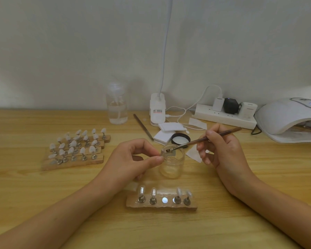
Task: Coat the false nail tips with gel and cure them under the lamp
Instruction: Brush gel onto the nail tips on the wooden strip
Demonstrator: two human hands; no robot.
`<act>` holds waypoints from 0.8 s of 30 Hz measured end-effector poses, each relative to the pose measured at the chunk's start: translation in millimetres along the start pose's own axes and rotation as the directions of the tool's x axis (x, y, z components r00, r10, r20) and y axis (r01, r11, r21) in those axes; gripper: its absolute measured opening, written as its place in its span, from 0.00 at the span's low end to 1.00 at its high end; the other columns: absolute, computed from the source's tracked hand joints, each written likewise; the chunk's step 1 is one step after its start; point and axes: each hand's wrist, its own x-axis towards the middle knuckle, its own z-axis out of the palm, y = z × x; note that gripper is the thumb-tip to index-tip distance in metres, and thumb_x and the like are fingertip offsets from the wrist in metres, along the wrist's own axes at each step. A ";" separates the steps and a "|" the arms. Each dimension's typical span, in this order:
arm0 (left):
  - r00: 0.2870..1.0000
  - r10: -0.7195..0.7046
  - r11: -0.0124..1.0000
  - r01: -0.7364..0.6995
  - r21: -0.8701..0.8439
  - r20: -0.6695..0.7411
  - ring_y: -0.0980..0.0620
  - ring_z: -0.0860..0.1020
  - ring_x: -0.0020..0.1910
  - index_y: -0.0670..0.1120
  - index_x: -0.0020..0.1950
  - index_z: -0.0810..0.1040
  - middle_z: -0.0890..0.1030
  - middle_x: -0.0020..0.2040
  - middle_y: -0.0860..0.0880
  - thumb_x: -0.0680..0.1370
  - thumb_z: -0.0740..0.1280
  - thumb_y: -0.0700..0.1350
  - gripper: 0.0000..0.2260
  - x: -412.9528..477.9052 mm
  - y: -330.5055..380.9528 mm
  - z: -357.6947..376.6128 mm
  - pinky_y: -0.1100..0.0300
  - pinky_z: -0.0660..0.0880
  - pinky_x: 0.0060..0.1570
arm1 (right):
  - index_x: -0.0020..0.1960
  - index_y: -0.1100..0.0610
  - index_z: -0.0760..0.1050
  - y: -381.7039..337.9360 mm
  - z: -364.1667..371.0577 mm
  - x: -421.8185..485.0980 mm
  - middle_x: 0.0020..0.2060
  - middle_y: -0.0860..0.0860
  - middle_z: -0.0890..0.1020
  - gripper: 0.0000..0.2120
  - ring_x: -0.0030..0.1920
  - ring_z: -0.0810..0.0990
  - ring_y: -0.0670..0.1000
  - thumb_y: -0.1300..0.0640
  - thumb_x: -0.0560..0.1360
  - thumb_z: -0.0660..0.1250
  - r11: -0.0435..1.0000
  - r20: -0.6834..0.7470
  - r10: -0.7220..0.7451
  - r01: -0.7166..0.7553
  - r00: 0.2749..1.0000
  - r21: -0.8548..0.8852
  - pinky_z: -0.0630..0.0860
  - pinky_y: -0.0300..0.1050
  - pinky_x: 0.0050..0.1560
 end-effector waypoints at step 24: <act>1.000 0.019 1.000 -0.019 -0.007 0.018 0.58 0.71 0.24 0.53 0.37 0.82 0.85 0.43 0.53 0.62 0.75 0.56 0.10 0.4 -2.6 -0.9 0.68 0.69 0.26 | 0.43 0.59 0.71 -0.7 0.3 -0.9 0.32 0.53 0.80 0.09 0.30 0.77 0.49 0.54 0.77 0.62 0.998 0.039 -0.051 0.050 0.998 0.027 0.72 0.39 0.26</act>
